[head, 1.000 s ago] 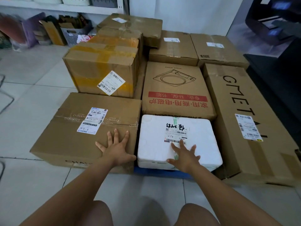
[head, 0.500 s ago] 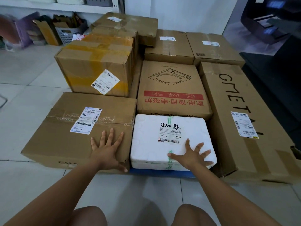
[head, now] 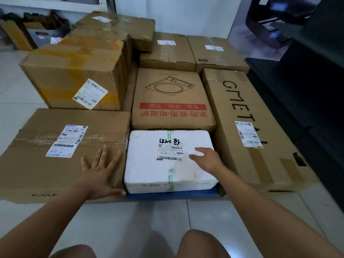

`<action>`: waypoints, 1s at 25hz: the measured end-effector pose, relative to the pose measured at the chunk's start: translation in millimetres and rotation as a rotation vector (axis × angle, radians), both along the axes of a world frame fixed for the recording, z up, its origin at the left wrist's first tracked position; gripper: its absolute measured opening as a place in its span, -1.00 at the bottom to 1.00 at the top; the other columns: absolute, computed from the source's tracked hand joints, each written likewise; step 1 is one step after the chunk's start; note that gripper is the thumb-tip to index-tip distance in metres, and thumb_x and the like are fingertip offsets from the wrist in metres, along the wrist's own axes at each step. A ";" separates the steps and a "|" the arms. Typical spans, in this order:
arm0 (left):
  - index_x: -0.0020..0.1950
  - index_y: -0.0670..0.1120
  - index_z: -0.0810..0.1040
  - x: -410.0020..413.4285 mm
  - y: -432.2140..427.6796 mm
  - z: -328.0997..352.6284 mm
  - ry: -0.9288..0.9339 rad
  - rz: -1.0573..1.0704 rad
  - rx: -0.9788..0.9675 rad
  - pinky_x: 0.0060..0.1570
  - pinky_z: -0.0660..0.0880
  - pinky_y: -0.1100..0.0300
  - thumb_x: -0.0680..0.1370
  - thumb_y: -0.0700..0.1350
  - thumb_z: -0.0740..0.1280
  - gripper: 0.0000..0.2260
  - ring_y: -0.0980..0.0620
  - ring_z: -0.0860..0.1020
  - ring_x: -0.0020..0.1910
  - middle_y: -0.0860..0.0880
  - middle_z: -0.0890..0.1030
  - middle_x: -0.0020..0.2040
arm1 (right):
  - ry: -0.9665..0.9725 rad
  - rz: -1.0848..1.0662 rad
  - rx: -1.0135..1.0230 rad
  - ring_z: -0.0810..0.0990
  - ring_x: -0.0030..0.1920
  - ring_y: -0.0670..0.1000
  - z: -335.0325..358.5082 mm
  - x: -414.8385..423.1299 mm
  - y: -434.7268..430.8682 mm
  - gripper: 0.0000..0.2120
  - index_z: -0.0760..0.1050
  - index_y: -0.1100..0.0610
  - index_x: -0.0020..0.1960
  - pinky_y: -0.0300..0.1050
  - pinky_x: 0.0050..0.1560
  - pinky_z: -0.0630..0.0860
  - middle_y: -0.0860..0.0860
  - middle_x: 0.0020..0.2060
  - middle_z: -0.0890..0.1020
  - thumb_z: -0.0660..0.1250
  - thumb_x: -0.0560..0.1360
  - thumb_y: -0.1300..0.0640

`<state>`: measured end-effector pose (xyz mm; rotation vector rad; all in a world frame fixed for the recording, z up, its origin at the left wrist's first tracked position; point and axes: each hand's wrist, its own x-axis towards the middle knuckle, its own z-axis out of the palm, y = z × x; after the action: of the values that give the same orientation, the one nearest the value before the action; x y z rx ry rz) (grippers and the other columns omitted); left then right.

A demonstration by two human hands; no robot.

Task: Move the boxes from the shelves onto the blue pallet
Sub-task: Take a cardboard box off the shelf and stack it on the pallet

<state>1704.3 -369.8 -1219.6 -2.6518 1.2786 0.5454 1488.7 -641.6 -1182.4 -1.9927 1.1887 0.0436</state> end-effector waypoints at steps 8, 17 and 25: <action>0.42 0.01 -0.43 -14.1 -18.2 2.3 -0.050 -0.039 0.033 0.35 -0.18 -0.37 0.03 0.67 -0.21 0.16 -0.14 -0.39 0.49 -0.20 -0.46 0.47 | 0.502 -0.115 -0.240 -0.29 0.50 0.30 -8.1 -110.8 -79.9 0.09 -0.25 -0.19 0.53 0.42 0.41 -0.16 0.08 0.54 -0.27 0.26 0.22 -0.52; 0.44 -0.11 -0.38 -15.1 -18.4 -8.4 -0.062 0.021 -0.115 0.42 -0.25 -0.23 0.05 0.63 -0.42 0.16 -0.06 -0.34 0.49 -0.17 -0.35 0.49 | 0.522 -0.022 -0.244 -0.30 0.49 0.33 -4.5 -109.3 -80.8 -0.02 -0.18 -0.21 0.53 0.43 0.38 -0.20 0.08 0.54 -0.25 0.36 0.33 -0.29; 0.53 -0.11 -0.11 -10.3 -15.5 -18.9 -0.134 -0.036 -0.154 0.42 -0.14 -0.25 0.24 0.47 -0.05 0.01 -0.10 -0.16 0.53 -0.21 -0.10 0.55 | 0.497 0.011 -0.259 -0.31 0.48 0.35 -4.6 -111.8 -78.3 -0.05 -0.13 -0.20 0.54 0.40 0.39 -0.21 0.05 0.54 -0.26 0.39 0.35 -0.23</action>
<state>1694.0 -385.3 -1238.5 -2.7273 1.3769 0.2690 1376.9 -719.9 -1187.0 -2.2927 1.5567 0.4318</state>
